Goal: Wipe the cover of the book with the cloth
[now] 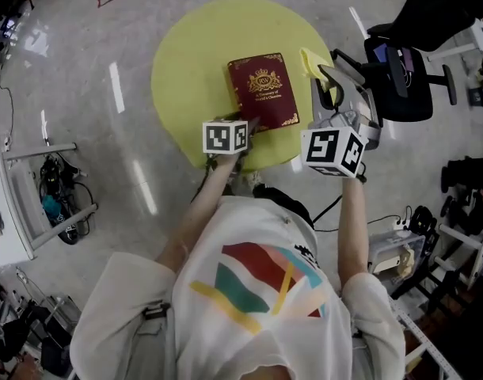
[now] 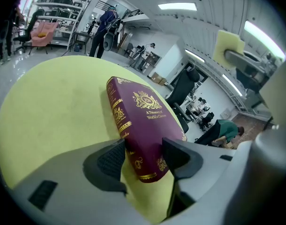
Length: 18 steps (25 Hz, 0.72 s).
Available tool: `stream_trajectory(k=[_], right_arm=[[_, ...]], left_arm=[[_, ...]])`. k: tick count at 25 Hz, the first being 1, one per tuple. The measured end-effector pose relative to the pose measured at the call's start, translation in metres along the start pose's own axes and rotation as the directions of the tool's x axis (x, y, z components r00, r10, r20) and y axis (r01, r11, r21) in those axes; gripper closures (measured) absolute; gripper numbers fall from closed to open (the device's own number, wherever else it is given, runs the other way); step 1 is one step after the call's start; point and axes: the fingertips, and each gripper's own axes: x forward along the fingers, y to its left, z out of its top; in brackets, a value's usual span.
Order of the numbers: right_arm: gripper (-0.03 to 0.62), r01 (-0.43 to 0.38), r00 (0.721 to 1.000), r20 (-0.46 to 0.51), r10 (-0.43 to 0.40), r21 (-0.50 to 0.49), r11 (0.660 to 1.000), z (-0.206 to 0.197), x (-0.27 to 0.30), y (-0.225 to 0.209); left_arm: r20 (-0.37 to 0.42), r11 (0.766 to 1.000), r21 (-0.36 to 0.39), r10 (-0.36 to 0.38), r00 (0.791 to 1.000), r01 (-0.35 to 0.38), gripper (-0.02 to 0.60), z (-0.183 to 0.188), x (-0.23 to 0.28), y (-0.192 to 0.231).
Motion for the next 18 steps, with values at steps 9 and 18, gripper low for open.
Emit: stream_trajectory(k=[9,18], right_arm=[[0.565,-0.261,0.962,-0.165,0.216,-0.342,0.903,-0.041,0.122,0.055],[0.566,-0.443,0.884,-0.328,0.333,-0.358,0.822,-0.074,0.184,0.114]], left_arm=[[0.011,0.998,-0.059,-0.011,1.0,0.012,0.325,-0.004,0.001,0.0],[0.025,0.997,-0.078,-0.01,1.0,0.012,0.328,-0.004,0.001,0.0]])
